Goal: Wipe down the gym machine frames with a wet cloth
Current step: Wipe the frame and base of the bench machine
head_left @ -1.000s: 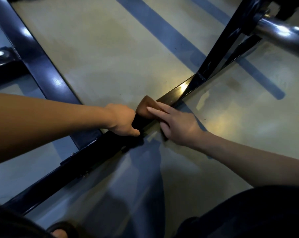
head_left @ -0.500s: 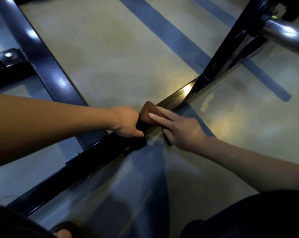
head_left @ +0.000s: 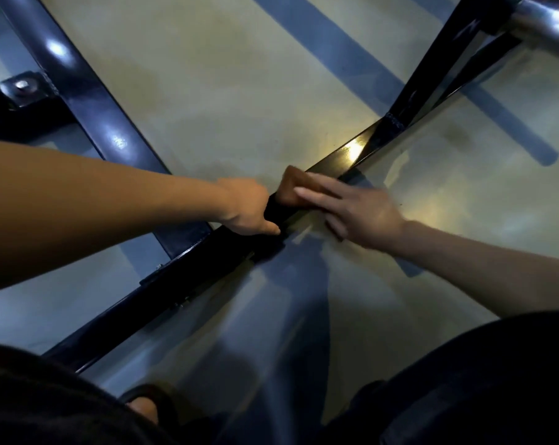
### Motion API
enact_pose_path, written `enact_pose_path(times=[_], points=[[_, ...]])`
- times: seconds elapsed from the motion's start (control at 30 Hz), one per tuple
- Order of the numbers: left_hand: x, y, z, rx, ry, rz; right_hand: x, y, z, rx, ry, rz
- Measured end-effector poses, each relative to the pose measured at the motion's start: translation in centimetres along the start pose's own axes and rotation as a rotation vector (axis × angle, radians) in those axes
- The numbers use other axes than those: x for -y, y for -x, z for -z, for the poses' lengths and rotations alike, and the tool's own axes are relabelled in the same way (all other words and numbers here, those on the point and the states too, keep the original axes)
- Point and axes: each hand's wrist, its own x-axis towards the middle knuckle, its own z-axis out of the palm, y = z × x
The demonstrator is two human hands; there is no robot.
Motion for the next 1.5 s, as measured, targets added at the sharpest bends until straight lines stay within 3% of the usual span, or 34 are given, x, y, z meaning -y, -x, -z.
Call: enact_pose_path(times=[0.03, 0.1, 0.2, 0.27, 0.37, 0.47, 0.53, 0.67, 0.77, 0.83, 0.9, 1.0, 1.07, 1.17, 1.27, 1.4, 1.47, 1.5], points=[[0.0, 0.1, 0.0, -0.002, -0.003, 0.002, -2.1, 0.2, 0.4, -0.028, 0.02, -0.06], [0.2, 0.2, -0.3, -0.005, -0.003, 0.009, -5.8, 0.3, 1.5, -0.117, 0.044, -0.368], [0.3, 0.3, -0.6, -0.015, -0.004, 0.038, -6.5, -0.7, 2.4, -0.09, 0.005, -0.667], [0.2, 0.2, -0.6, -0.023, 0.002, 0.039, -3.2, -1.4, 2.3, -0.076, -0.057, -0.619], [0.2, 0.0, -0.2, -0.023, 0.034, 0.016, 1.9, -1.2, 0.7, -0.037, -0.138, -0.282], [0.5, -0.3, -0.2, -0.021, 0.044, 0.0, 0.3, -0.7, 0.1, 0.0, -0.029, -0.031], [0.7, -0.2, -0.4, -0.021, 0.039, 0.004, -3.7, -0.4, 0.4, -0.051, -0.003, -0.122], [0.8, 0.1, -0.7, -0.008, 0.018, 0.0, -9.1, -1.3, 1.5, -0.113, -0.043, -0.629], [0.7, 0.1, -0.5, -0.001, 0.024, -0.002, -7.9, -2.3, 1.8, -0.151, -0.146, -0.746], [0.7, -0.1, -0.5, 0.001, 0.027, -0.005, -4.7, -2.1, 1.3, -0.151, -0.188, -0.67], [0.7, -0.2, -0.5, -0.007, 0.039, -0.011, -1.6, -1.3, 0.4, -0.12, -0.206, -0.47], [0.8, -0.1, -0.4, -0.01, 0.052, -0.008, -2.3, -0.6, 0.0, -0.083, -0.1, -0.272], [0.7, -0.1, -0.4, -0.011, 0.043, -0.003, -5.4, -1.0, 0.5, -0.112, -0.079, -0.386], [0.7, 0.1, -0.6, -0.011, 0.028, 0.005, -9.2, -1.7, 1.6, -0.161, -0.169, -0.706], [0.7, 0.3, -0.7, -0.009, 0.046, 0.008, -6.7, -2.5, 1.5, -0.156, -0.191, -0.733], [0.6, 0.2, -0.2, -0.002, 0.09, 0.013, 1.3, -2.5, 1.3, -0.023, -0.255, -0.344], [0.6, 0.2, -0.1, 0.003, 0.111, 0.009, 1.8, -2.5, 1.4, 0.082, -0.142, -0.164], [0.5, 0.2, -0.1, 0.003, 0.11, 0.005, 1.0, -2.6, 1.7, 0.102, -0.091, -0.162]])
